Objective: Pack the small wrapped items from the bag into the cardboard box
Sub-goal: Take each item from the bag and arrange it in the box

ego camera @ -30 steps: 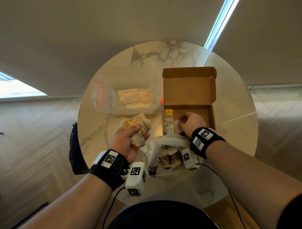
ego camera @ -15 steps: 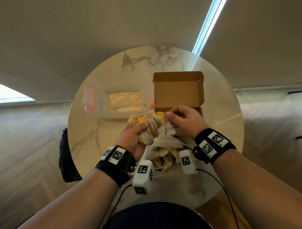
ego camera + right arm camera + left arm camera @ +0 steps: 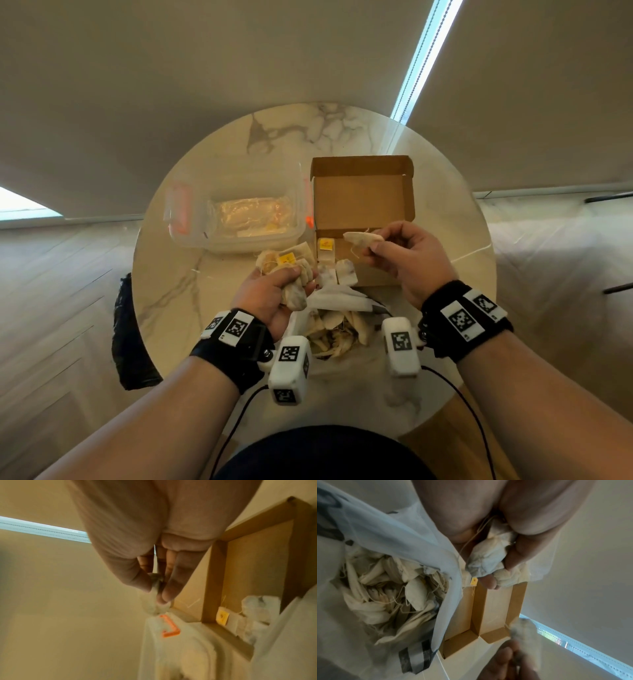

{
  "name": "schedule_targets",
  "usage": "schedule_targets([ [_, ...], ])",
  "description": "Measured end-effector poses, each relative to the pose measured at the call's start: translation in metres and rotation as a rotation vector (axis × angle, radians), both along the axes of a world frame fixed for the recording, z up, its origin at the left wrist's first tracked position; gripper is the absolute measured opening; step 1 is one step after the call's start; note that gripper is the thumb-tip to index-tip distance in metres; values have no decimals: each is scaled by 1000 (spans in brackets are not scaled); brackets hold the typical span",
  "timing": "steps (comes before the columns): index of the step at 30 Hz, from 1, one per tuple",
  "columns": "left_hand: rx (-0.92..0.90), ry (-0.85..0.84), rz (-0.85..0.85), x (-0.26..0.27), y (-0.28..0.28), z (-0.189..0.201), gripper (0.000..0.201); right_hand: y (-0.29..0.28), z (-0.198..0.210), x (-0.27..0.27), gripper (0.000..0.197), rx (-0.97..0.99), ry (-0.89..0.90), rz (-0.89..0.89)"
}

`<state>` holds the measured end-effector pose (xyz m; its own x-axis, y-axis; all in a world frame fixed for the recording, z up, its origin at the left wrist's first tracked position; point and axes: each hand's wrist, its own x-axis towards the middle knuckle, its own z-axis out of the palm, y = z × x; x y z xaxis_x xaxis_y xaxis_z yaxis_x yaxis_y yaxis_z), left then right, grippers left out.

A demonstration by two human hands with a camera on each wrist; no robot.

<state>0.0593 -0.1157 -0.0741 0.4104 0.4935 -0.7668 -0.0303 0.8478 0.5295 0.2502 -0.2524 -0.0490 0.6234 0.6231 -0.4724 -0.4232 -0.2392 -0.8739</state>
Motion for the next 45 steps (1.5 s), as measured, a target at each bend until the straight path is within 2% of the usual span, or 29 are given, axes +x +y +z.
schedule_targets([
  [4, 11, 55, 34, -19, 6, -5, 29, 2, -39, 13, 9, -378, -334, 135],
  [8, 3, 80, 52, -37, 13, -11, 37, 24, -64, 13, 9, -510, -481, 301],
  [13, -3, 75, 68, -46, 17, -14, 41, 49, -87, 10, 9, -516, -467, 400],
  [18, 8, 49, 51, -50, 19, -17, 37, 51, -103, 10, 18, -648, -527, 418],
  [23, 7, 51, 45, -50, 20, -18, 34, 52, -106, 8, 28, -672, -565, 501],
  [26, -23, 41, 52, -45, 21, -17, 36, 49, -100, 13, 19, -749, -596, 480],
  [29, -28, 15, 39, -38, 20, -13, 33, 45, -98, 15, 6, -836, -564, 568],
  [33, -15, -17, 7, -29, 16, -8, 32, 42, -96, 10, 6, -822, -533, 635],
  [37, 14, -55, -55, -19, 8, -2, 32, 33, -76, 9, 5, -788, -596, 652],
  [39, 19, -95, -105, -9, 4, 4, 30, 27, -54, 8, 9, -666, -590, 592],
  [42, -1, -137, -184, 7, -3, 6, 33, 23, -13, 3, 18, -363, -382, 482],
  [45, 17, -132, -281, 20, -8, 3, 39, 21, 9, 0, 22, -222, -266, 449],
])
